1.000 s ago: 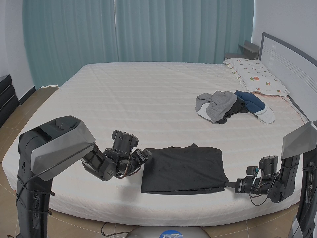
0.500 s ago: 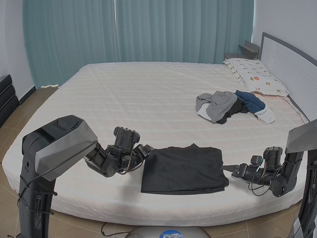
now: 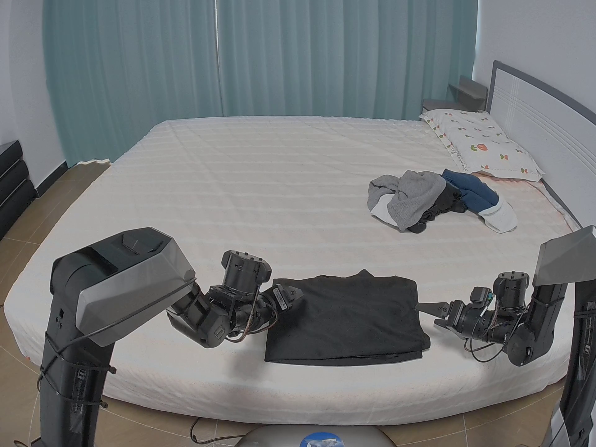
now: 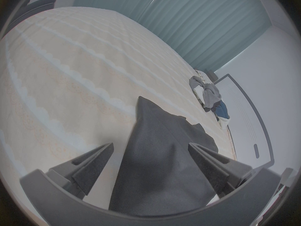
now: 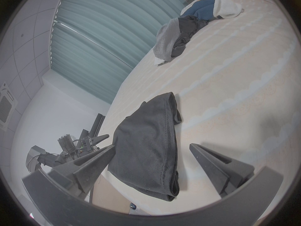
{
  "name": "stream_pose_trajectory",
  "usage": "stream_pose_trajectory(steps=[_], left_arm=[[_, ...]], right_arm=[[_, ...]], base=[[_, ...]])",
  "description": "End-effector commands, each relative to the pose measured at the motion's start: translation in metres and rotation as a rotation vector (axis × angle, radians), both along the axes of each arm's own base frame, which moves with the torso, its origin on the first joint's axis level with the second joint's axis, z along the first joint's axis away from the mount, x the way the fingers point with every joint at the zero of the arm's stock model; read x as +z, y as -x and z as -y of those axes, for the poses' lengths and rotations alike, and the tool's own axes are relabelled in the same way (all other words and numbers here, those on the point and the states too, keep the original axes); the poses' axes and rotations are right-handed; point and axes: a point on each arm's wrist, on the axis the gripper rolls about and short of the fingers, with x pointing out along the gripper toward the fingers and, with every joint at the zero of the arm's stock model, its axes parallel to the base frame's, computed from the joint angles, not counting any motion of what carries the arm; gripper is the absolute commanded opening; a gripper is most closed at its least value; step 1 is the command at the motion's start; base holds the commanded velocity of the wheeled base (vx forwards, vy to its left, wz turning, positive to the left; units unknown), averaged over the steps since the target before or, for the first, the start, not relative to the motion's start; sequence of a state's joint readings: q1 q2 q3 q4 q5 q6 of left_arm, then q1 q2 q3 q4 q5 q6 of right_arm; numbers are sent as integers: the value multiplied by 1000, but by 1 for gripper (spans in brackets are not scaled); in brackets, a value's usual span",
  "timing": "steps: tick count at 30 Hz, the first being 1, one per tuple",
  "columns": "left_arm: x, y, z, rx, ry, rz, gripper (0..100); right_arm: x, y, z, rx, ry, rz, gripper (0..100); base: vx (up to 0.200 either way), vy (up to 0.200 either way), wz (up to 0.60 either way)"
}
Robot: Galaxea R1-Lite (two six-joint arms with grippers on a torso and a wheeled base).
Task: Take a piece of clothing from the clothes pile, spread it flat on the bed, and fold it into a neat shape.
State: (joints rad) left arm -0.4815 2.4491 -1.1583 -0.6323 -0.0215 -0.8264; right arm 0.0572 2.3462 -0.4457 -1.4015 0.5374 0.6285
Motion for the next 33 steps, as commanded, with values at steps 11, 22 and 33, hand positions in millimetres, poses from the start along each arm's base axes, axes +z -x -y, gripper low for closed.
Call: stream_pose_trajectory(steps=[11, 22, 33], left_arm=[[-19, 14, 10, -44, -17, 24, 100], [-19, 14, 10, -43, -10, 35, 0], [-20, 16, 7, -20, -28, 28, 0]], right_arm=[[-3, 1, -2, 8, 0, -11, 100], [-3, 1, -2, 8, 0, -11, 100], [-3, 1, -2, 8, 0, -12, 100]], base=[[0, 0, 0], [0, 0, 0], [0, 0, 0]])
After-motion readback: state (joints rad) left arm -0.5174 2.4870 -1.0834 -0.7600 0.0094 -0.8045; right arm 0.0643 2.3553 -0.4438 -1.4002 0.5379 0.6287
